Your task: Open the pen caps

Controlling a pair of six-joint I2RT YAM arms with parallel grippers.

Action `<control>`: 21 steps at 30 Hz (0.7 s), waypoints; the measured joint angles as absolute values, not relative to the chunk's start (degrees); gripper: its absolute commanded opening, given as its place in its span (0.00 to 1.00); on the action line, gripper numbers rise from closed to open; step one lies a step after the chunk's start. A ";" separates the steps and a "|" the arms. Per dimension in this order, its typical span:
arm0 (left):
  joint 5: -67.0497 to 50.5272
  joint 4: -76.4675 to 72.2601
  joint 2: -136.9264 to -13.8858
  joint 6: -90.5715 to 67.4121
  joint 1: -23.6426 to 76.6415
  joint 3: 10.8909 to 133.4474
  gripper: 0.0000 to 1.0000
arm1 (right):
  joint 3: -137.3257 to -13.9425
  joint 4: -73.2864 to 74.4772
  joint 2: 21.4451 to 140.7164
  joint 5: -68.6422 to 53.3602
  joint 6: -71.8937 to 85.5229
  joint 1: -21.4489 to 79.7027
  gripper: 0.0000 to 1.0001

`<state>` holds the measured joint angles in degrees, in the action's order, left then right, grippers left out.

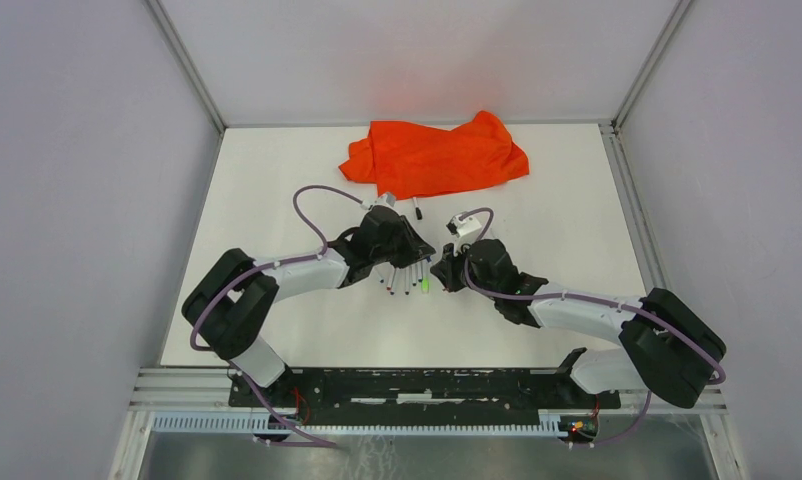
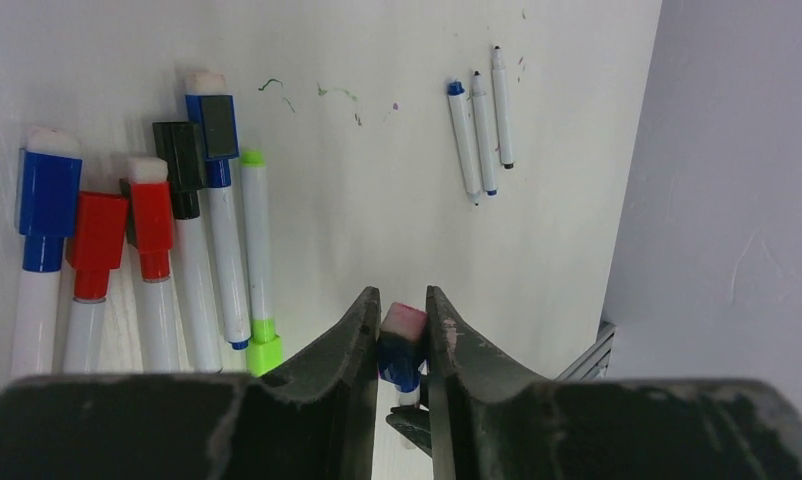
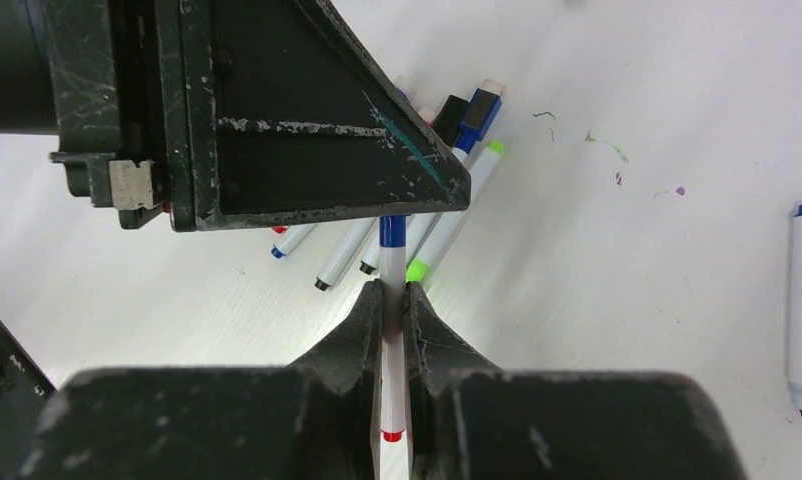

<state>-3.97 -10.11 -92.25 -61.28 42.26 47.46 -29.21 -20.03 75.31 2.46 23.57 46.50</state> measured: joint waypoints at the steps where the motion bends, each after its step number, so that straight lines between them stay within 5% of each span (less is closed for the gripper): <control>1: -3.95 -10.26 -92.25 -61.36 42.24 47.40 0.20 | -29.21 -20.10 75.31 2.46 23.75 46.50 0.00; 5: -4.05 -11.33 -92.20 -61.67 42.26 46.87 0.03 | -28.88 -20.56 75.31 2.44 24.25 46.50 0.00; 9: -4.25 -12.58 -92.18 -61.73 42.30 46.11 0.02 | -28.34 -21.19 75.26 2.28 24.38 46.50 0.01; 13: -4.58 -13.52 -92.18 -61.71 42.30 45.71 0.02 | -28.25 -21.39 75.26 2.15 24.16 46.48 0.17; 21: -5.08 -13.93 -92.18 -61.69 42.30 45.69 0.02 | -28.27 -21.58 75.44 1.91 23.57 46.48 0.20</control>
